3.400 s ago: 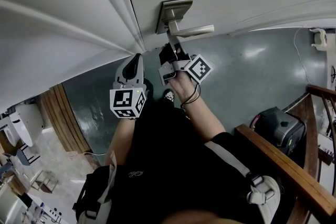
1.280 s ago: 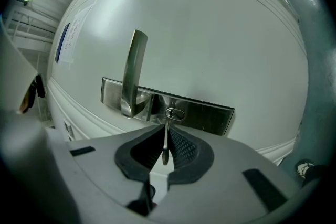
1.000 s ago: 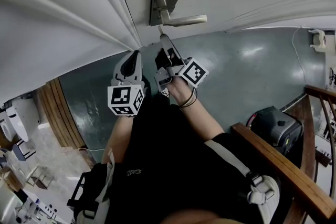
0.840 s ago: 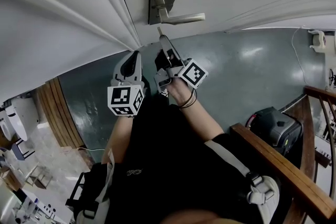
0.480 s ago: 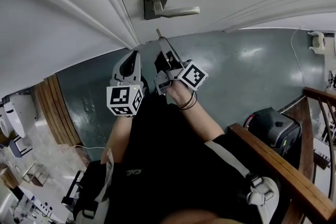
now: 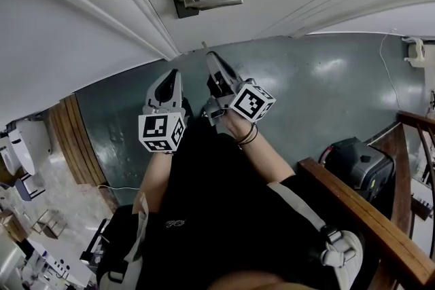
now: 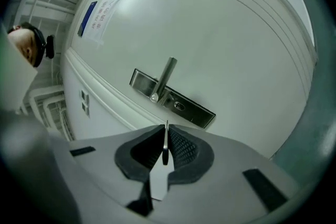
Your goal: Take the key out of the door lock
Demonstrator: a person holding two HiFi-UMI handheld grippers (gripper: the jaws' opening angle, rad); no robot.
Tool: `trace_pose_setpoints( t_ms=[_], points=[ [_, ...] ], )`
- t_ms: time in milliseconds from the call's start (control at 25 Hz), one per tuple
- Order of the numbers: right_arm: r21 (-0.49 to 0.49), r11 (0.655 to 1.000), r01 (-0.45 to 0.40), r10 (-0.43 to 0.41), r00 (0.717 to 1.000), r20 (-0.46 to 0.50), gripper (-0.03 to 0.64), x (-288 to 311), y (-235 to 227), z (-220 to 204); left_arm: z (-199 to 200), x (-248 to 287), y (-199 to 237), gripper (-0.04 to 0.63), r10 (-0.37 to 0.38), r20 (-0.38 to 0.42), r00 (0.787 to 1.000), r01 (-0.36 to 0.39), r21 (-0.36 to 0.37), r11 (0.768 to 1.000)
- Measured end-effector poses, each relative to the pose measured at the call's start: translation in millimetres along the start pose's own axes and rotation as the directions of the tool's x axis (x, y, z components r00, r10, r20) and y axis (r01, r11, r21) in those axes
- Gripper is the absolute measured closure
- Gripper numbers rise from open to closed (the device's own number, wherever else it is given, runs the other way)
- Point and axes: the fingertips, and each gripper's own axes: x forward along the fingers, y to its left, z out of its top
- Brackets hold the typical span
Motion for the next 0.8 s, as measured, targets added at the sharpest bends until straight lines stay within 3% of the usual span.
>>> trace_pose_setpoints(
  t_ms=[200, 440, 680, 800],
  points=[
    [-0.205, 0.979, 0.012, -0.026, 0.998, -0.064, 0.588, -16, 8, -6, -4, -10, -7, 0.572, 0.009, -0.004, 1.000, -0.009, 0.007, 1.000],
    [-0.458, 0.889, 0.015, -0.083, 0.988, -0.128, 0.588, -28, 17, -12, -6, -16, -13, 0.572, 0.022, -0.002, 1.000, -0.022, 0.003, 1.000],
    [-0.607, 0.795, -0.003, -0.125, 0.978, -0.168, 0.588, -42, 22, -24, -21, -27, -13, 0.572, 0.042, -0.029, 0.999, -0.043, -0.015, 0.999],
    [-0.640, 0.769, -0.003, -0.153, 0.970, -0.189, 0.588, -50, 17, -32, -31, -30, -17, 0.572, 0.038, -0.051, 0.998, -0.039, -0.028, 0.999]
  ],
)
